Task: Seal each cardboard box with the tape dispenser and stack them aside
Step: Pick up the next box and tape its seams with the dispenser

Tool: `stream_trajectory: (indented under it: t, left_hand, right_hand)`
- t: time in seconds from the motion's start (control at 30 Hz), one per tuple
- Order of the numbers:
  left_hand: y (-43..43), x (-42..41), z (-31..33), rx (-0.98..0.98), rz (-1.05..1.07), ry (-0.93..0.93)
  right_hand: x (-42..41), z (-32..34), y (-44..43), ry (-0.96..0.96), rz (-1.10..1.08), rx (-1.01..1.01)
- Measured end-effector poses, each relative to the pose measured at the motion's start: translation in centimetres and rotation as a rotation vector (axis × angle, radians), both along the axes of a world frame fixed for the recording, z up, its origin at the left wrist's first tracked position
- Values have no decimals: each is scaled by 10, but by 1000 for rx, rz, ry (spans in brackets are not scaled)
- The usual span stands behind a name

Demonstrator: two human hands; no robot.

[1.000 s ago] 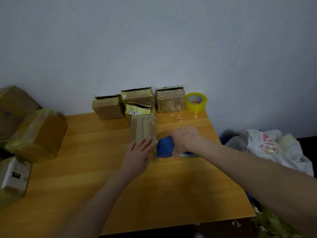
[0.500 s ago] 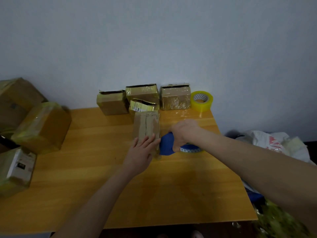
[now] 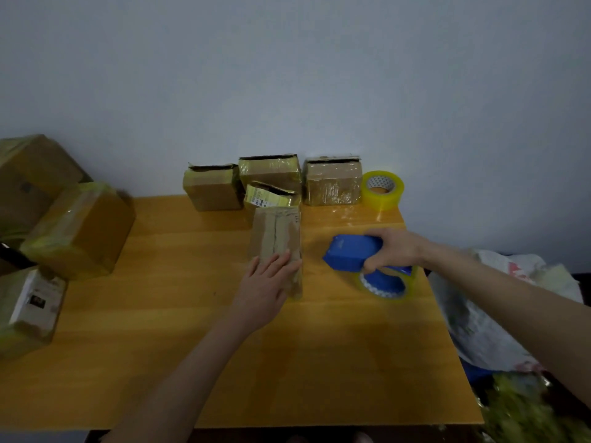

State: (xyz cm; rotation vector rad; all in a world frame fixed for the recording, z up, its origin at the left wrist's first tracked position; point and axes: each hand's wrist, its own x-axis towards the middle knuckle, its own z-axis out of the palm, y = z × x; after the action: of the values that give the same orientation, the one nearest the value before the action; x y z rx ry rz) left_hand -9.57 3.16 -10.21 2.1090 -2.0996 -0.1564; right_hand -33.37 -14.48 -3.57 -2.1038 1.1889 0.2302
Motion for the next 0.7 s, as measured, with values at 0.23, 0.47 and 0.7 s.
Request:
stream_trajectory:
  t: [0.23, 0.47, 0.7]
  left_hand:
    - [1, -1, 1, -14, -7, -13]
    - [26, 3, 9, -433, 203, 371]
    - [44, 10, 9, -466, 691, 650]
  right_hand:
    - [36, -75, 15, -337, -734, 489]
    - [40, -86, 9, -242, -732, 438]
    - [67, -57, 54, -378, -339, -181]
